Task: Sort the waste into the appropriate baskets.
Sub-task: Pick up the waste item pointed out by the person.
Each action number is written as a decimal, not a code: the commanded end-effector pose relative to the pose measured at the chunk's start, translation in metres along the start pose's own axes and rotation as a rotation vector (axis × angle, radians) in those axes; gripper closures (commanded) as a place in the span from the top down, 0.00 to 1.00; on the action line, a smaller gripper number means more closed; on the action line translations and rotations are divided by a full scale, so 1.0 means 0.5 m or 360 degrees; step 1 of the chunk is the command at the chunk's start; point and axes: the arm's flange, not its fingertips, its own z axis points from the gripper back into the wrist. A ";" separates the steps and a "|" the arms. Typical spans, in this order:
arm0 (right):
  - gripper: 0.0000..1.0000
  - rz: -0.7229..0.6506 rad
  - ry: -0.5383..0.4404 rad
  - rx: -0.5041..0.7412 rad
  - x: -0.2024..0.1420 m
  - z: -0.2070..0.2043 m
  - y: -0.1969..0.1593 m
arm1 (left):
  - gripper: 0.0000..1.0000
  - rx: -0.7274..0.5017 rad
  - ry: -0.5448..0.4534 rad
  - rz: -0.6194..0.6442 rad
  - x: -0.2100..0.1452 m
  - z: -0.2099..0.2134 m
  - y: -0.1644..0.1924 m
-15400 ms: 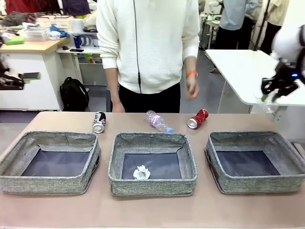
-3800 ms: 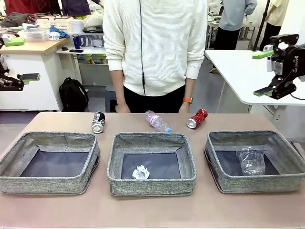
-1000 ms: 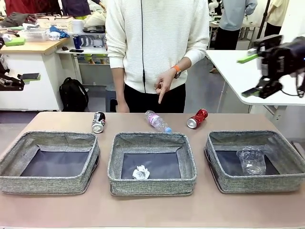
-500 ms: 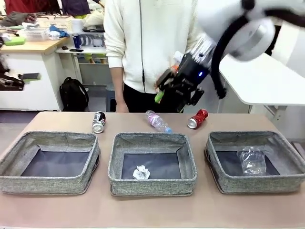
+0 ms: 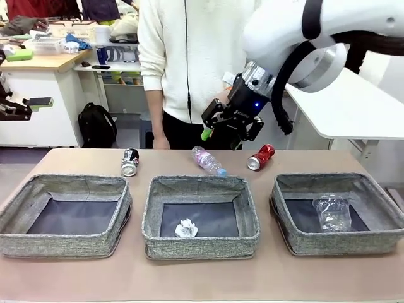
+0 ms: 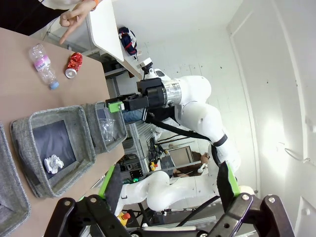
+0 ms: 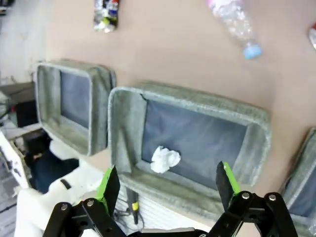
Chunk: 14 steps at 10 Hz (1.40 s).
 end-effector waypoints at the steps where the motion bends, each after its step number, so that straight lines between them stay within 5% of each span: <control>1: 1.00 0.0080 -0.0243 -0.0252 0.050 -0.035 0.015 | 1.00 -0.0006 0.0014 -0.0005 -0.004 0.003 -0.004; 3: 1.00 0.0248 -0.0188 -0.0328 0.133 -0.075 0.000 | 1.00 -0.0006 0.0014 -0.0005 -0.004 0.003 -0.004; 6: 1.00 0.0246 -0.0337 -0.0489 0.213 -0.158 -0.033 | 1.00 -0.0006 0.0014 -0.0005 -0.004 0.003 -0.004; 11: 1.00 0.0385 -0.0349 -0.0669 0.279 -0.302 -0.062 | 1.00 -0.0006 0.0014 -0.0005 -0.004 0.003 -0.004; 14: 1.00 0.0433 -0.0307 -0.0595 0.295 -0.350 -0.068 | 1.00 -0.0006 0.0014 -0.0005 -0.004 0.003 -0.004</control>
